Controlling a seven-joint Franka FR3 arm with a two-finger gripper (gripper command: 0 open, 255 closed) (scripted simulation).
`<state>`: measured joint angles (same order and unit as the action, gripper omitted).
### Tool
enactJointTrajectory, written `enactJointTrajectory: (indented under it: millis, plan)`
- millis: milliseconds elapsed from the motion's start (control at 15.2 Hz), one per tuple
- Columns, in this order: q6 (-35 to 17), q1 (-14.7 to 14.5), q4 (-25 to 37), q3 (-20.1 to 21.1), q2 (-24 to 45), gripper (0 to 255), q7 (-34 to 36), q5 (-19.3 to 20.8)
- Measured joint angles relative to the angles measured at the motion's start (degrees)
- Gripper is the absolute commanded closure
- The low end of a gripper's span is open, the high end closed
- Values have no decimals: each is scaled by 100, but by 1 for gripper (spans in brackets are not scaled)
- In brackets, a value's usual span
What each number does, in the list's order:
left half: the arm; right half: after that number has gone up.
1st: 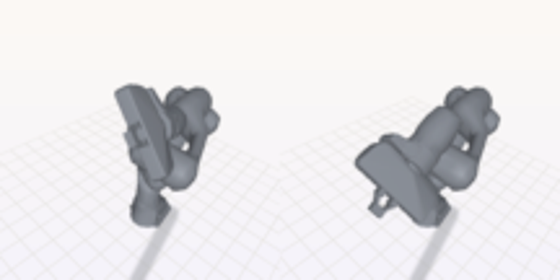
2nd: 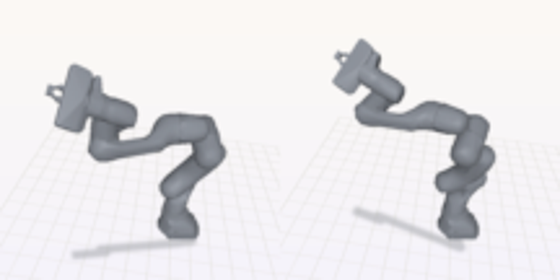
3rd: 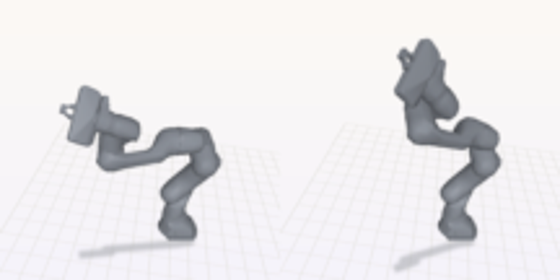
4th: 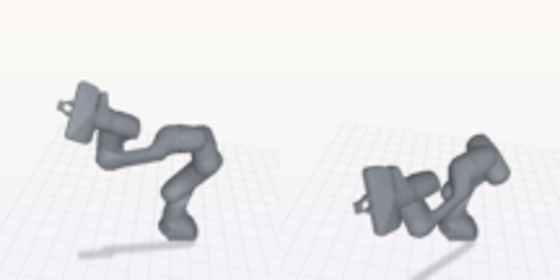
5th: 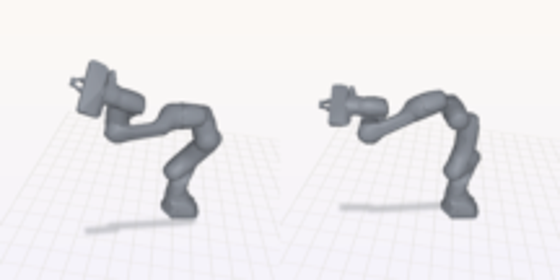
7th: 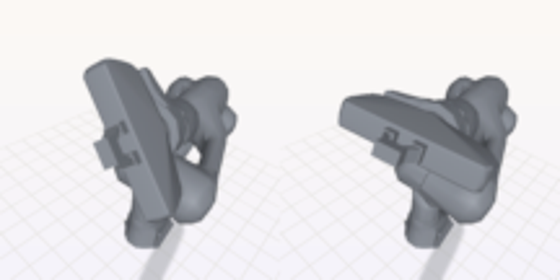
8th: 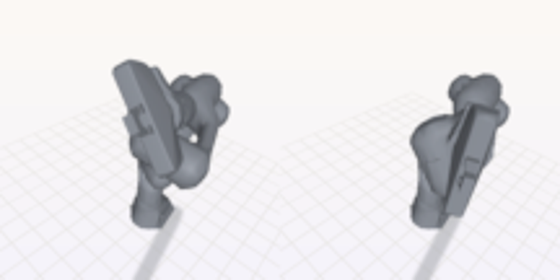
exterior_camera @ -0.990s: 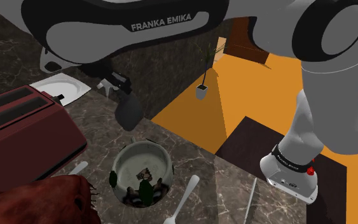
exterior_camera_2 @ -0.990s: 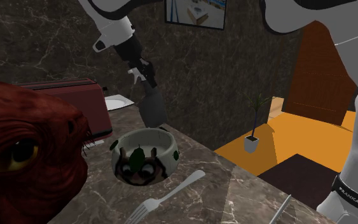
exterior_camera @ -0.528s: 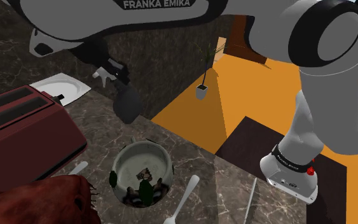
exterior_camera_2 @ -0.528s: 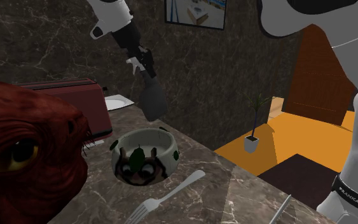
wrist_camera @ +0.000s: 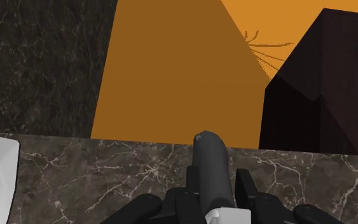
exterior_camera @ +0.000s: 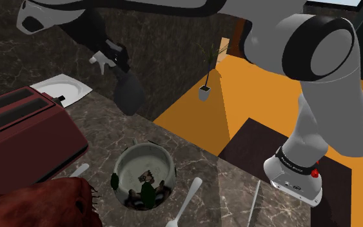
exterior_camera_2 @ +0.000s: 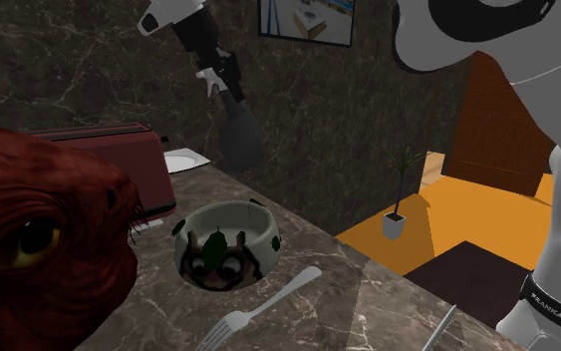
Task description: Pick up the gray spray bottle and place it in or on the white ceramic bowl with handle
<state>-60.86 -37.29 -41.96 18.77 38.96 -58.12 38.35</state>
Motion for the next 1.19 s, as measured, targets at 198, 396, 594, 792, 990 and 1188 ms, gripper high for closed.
enactJointTrajectory:
  millis: [198,396,594,792,990,1188]
  plan:
    - [117,-100,-64,46,-116,255,118,-36]
    - [100,-243,-451,172,-313,255,528,-179]
    - [144,-395,-891,322,-625,255,962,-360]
    - [248,-634,-937,412,-635,255,1315,-455]
    - [334,-873,-1064,526,-702,255,1728,-592]
    - [310,-1031,-1237,614,-737,255,2069,-713]
